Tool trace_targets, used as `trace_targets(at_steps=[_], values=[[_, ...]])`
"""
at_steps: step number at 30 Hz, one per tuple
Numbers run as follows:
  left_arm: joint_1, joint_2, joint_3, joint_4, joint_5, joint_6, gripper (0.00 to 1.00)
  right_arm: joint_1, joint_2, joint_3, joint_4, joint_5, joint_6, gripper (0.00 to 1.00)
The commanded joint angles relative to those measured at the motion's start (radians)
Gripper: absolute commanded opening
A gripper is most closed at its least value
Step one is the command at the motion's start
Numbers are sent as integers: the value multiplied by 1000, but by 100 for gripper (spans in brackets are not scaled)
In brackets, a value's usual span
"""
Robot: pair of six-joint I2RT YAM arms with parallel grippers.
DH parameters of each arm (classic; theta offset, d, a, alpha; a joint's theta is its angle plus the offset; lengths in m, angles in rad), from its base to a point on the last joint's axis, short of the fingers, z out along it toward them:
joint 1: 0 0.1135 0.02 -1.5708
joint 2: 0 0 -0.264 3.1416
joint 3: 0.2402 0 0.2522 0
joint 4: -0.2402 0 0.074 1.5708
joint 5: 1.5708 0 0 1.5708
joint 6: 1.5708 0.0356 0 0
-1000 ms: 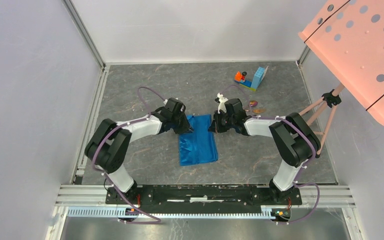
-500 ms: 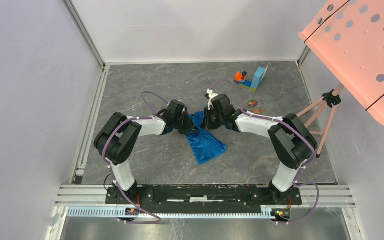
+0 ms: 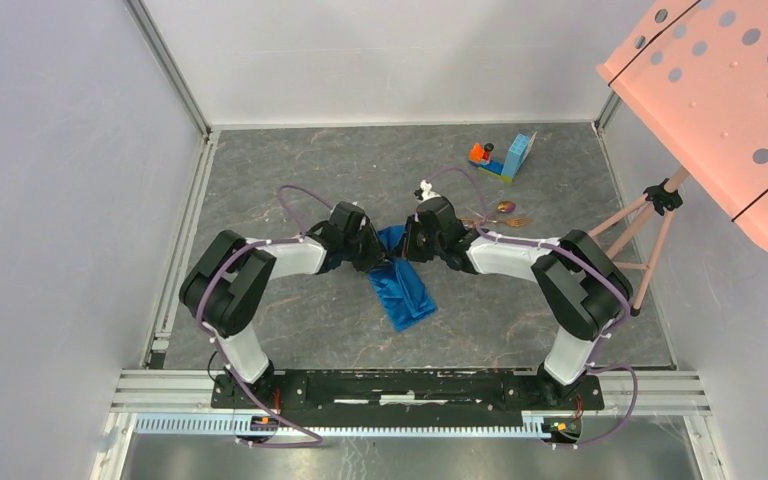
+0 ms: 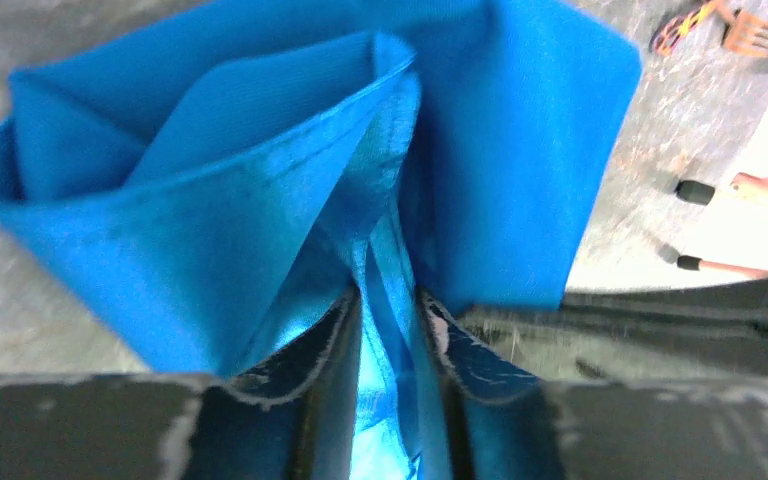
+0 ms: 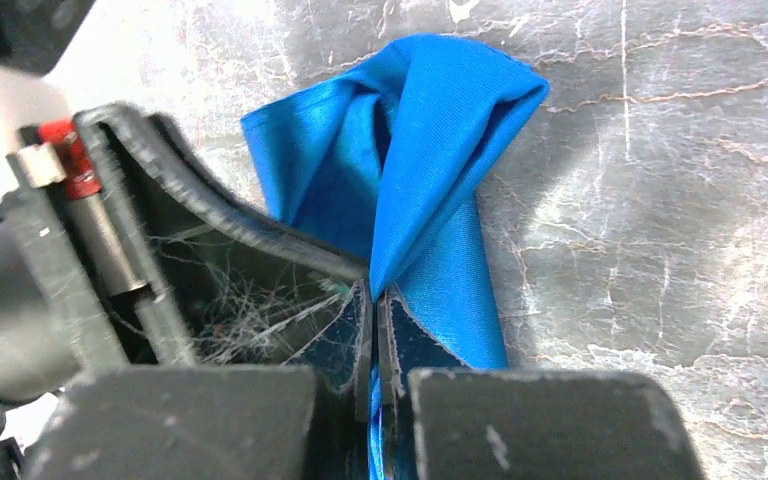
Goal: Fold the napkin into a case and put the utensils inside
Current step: Fold the 2/3-rectangle-folded napkin at the center of the board.
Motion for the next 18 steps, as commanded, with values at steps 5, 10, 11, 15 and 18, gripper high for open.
trace_targets(at_steps=[5,10,11,15,18], values=[[31,-233,-38,-152,43,90,45,11,-26,-20,42,26,13,0],[119,-319,-134,-171,42,101,45,10,-33,-18,31,27,0,0],[136,-314,-144,-168,57,104,46,12,-35,-20,33,28,1,0],[152,-262,-158,-114,68,108,48,17,-35,-13,30,26,1,0],[153,-178,-118,-102,66,114,48,26,-31,-2,23,32,2,0]])
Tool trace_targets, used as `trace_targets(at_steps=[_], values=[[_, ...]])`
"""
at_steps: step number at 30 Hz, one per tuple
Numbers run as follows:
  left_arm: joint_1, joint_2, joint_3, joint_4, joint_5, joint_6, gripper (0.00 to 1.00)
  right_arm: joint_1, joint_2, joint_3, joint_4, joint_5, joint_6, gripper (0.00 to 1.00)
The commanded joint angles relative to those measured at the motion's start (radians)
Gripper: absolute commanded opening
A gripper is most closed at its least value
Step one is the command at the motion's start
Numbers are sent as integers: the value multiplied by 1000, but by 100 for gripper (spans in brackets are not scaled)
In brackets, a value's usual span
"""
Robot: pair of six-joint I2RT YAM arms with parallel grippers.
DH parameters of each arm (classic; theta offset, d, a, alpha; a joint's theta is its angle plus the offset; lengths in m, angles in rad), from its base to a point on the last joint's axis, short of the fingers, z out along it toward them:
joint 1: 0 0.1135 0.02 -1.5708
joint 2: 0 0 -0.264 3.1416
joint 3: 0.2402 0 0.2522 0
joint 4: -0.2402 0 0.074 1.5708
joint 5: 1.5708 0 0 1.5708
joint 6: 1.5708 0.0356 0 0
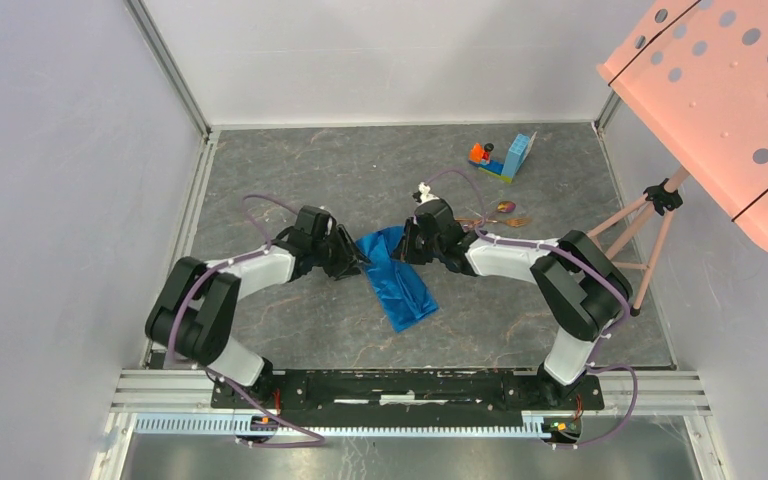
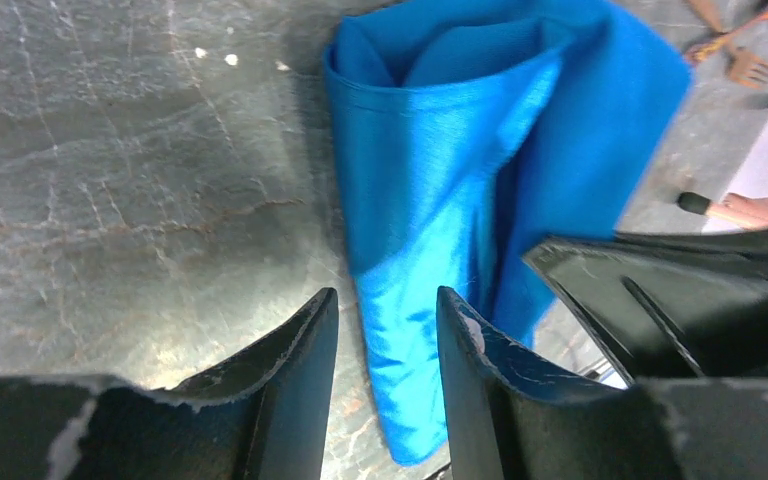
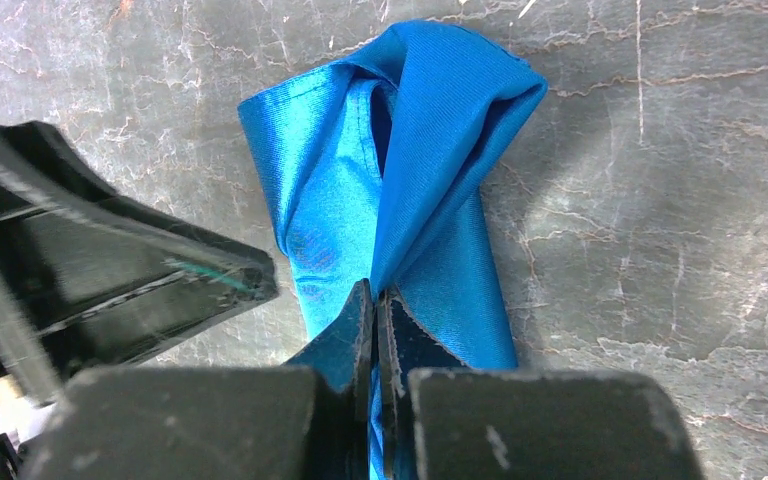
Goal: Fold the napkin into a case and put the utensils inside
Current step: Fold the 2/3-rectangle-folded napkin at the center of the board.
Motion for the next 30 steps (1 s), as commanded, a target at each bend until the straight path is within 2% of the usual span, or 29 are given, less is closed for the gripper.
trace_targets(at_steps=[1,6,10,18,30], values=[[-3,101,43,56,37,47,47,23,-30,19,8,20,-7,0],[-3,161,66,88,15,36,30,50,-22,43,-8,32,-6,0],[-3,175,62,98,9,34,22,80,-10,65,-24,50,-14,0],[-3,175,63,102,10,33,17,117,32,109,-42,68,-7,0],[-3,161,51,94,3,49,14,132,102,63,70,48,64,0]])
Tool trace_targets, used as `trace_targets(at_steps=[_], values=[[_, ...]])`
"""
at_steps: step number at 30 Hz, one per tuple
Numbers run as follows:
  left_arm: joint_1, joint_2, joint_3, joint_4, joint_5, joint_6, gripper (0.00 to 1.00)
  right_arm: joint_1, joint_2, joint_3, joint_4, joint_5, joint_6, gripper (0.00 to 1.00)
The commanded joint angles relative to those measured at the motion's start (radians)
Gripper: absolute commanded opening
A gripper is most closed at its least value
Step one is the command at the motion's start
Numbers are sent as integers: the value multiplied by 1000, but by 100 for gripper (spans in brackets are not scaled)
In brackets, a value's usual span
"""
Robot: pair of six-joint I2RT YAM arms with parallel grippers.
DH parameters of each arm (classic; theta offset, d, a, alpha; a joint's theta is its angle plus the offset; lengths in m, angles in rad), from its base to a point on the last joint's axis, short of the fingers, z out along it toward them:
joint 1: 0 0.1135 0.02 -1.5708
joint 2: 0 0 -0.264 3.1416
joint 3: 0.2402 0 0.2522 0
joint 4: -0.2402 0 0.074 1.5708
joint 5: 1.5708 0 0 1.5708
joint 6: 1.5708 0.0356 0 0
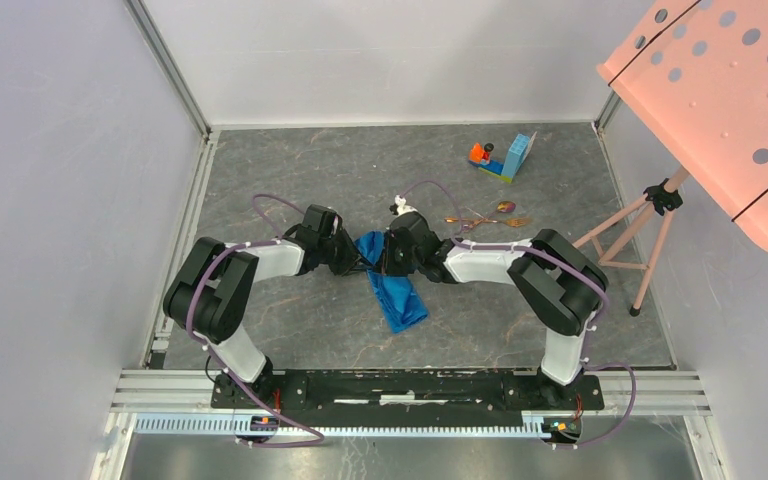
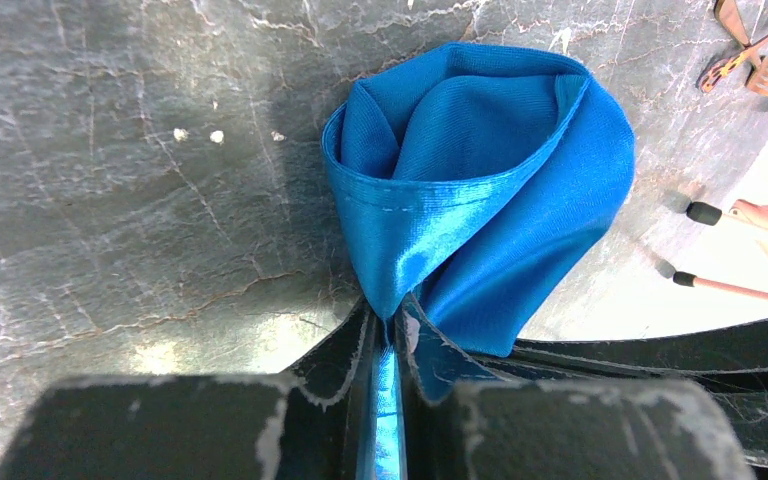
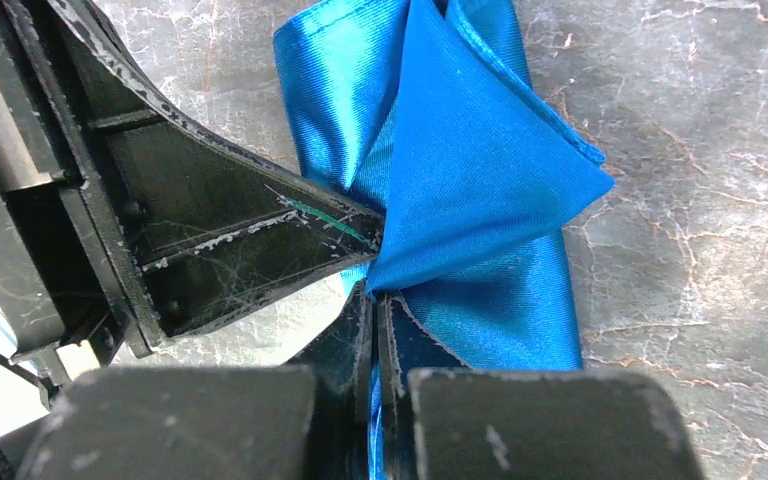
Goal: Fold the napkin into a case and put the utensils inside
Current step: Fold the 2/3-rectangle-folded napkin at the center of the board.
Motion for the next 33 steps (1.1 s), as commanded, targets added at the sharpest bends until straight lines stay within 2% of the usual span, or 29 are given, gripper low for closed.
trace_targets(at_steps=[1,4,10,12,17,20,22,28,31,33], values=[[-2,-2,8,15,-20,50,14,7,16,-12,93,-14,43,0],[-3,-9,1,11,-25,60,14,6,28,-29,131,-40,33,0],[-3,-49,-9,-13,-23,85,19,-6,19,-74,233,-167,-115,23],[3,-65,-13,-28,-29,90,20,-13,-5,-109,292,-202,-172,23],[15,-140,-28,-94,-37,106,26,-17,-46,-121,297,-232,-345,27],[27,-194,-30,-139,-42,124,30,-20,-96,-156,322,-229,-433,36],[35,-219,-30,-167,-43,136,31,-24,-126,-157,329,-253,-468,45],[50,-272,-37,-215,-46,160,33,-56,-174,-114,248,-303,-450,69],[51,-294,-27,-244,-46,171,38,-94,-197,-110,189,-287,-412,75],[51,-313,-16,-270,-51,184,44,-124,-217,-143,224,-294,-375,77]])
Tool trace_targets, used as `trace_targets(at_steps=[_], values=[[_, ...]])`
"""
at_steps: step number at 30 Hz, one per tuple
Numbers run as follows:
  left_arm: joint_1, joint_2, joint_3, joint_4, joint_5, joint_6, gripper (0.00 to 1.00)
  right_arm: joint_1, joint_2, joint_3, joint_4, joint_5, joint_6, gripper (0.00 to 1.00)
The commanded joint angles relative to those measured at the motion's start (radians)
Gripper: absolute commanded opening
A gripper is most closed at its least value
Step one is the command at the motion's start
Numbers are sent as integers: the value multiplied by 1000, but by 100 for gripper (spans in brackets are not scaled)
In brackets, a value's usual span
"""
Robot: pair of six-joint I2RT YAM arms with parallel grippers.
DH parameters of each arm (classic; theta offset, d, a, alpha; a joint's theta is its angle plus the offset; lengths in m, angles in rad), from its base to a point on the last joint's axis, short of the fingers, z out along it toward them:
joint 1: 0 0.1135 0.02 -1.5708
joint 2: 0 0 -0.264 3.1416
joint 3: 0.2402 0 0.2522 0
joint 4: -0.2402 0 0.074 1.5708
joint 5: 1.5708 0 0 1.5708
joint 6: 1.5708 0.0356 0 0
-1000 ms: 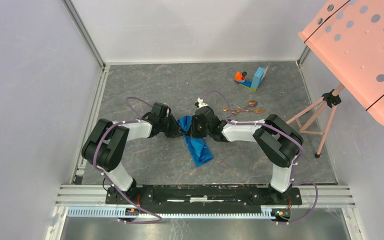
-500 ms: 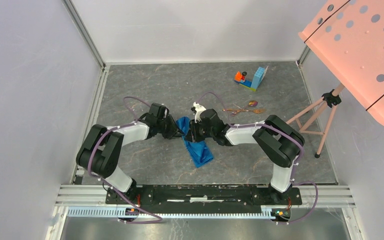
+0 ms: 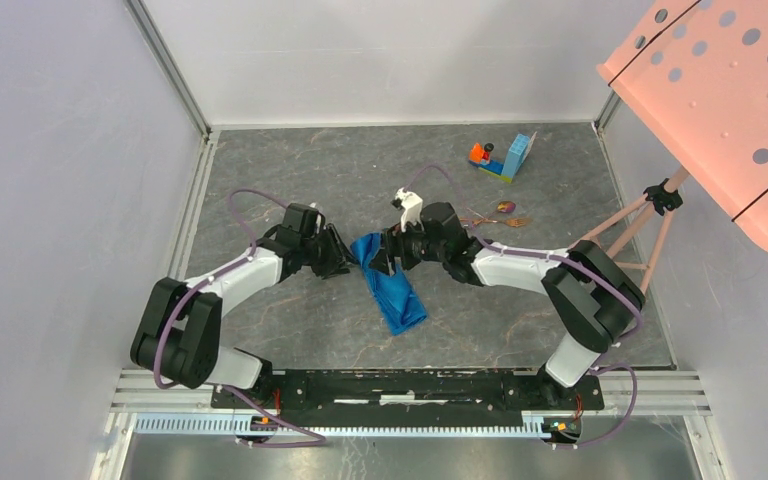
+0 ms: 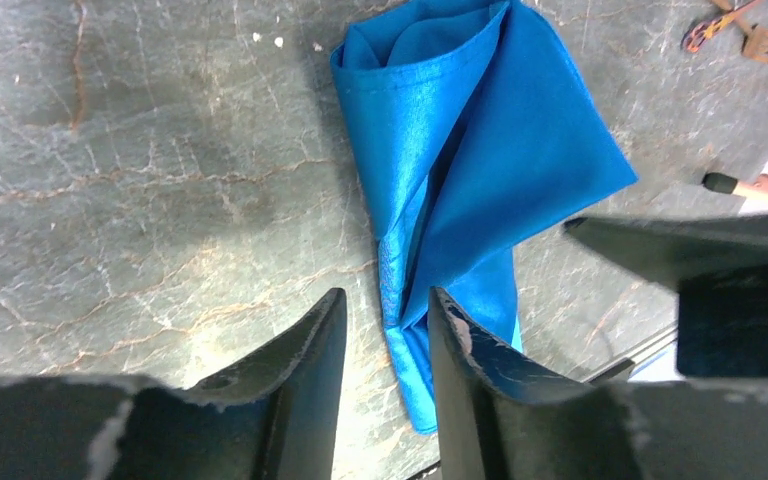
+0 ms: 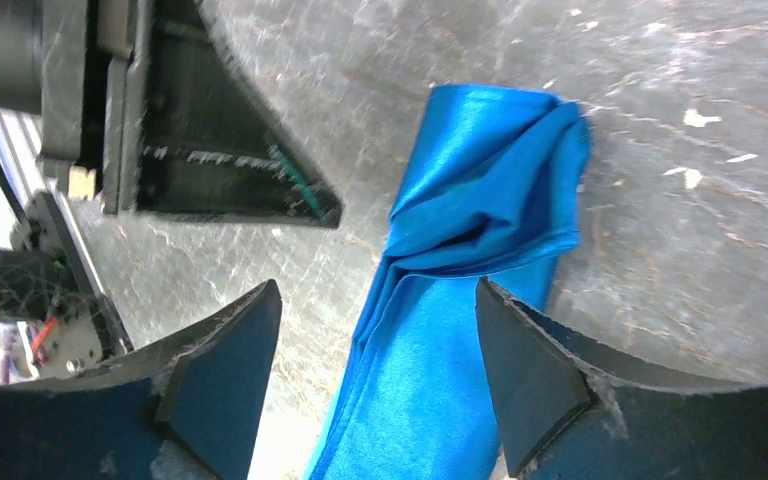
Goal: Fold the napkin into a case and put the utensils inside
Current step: Fold the 2/3-rectangle-folded napkin at the center of the board.
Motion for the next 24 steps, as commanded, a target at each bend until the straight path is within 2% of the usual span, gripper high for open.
trace_targets(at_steps=[1,5,11,18,24], values=[[4,-64,22,-74,-26,77,46,-64,-66,-14,22,-6,68,79],[4,-80,43,-107,-46,105,54,-107,-11,-4,60,-33,145,80],[3,-78,44,-115,-53,104,56,-112,79,63,68,-49,185,81],[-16,-99,76,-164,-143,131,57,-111,111,79,86,-28,196,65],[-81,-89,152,-241,-299,170,60,-111,110,92,77,-3,207,67]])
